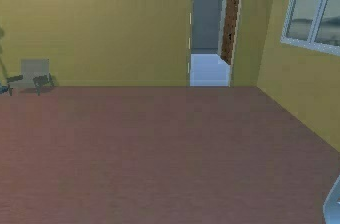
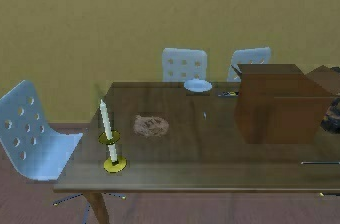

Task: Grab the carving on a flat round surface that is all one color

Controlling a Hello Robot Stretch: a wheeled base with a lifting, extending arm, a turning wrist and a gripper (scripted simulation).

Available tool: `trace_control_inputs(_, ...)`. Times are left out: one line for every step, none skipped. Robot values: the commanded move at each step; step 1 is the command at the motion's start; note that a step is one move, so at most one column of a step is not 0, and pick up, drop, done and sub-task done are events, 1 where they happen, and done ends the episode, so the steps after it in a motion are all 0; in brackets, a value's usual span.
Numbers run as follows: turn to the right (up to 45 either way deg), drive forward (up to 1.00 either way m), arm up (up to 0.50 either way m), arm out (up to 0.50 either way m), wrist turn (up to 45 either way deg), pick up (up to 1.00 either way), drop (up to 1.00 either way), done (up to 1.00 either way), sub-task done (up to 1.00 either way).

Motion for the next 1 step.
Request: trace_control_inputs(0.0, 0.0, 0.5, 0.0, 0.0, 0.0, 0.0, 0.0, 0.0)
